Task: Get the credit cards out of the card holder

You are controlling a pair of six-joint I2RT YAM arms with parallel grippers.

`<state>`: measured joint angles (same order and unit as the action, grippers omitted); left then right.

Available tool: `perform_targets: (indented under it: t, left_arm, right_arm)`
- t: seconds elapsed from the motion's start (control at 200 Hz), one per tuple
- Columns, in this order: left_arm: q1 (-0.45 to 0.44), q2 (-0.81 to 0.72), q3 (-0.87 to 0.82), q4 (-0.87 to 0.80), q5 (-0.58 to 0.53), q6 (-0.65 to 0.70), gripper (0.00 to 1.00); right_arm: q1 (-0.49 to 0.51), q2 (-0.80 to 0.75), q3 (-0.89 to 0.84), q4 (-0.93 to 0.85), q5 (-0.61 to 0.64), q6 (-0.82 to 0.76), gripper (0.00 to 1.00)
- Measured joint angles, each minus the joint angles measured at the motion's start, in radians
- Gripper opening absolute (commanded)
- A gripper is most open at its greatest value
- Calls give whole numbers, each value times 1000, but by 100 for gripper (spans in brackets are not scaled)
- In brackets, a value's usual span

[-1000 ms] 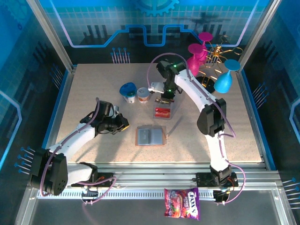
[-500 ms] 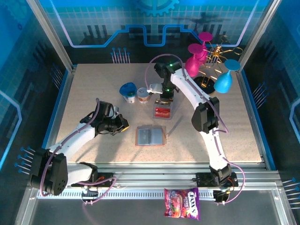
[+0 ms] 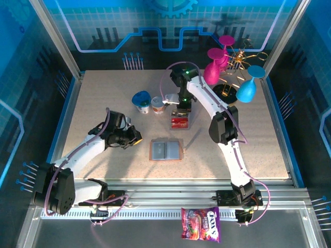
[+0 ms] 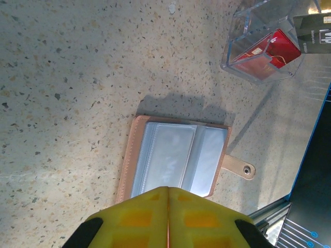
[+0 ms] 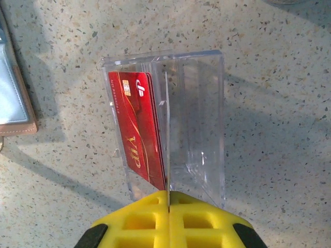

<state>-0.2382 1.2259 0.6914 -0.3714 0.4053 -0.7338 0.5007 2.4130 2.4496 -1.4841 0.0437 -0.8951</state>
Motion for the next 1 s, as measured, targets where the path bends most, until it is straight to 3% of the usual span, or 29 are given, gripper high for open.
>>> perform_targets:
  t: [1.001]
  left_arm:
    - [0, 6, 8, -18, -2, 0, 9]
  right_arm:
    - [0, 0, 45, 24, 2, -31, 0]
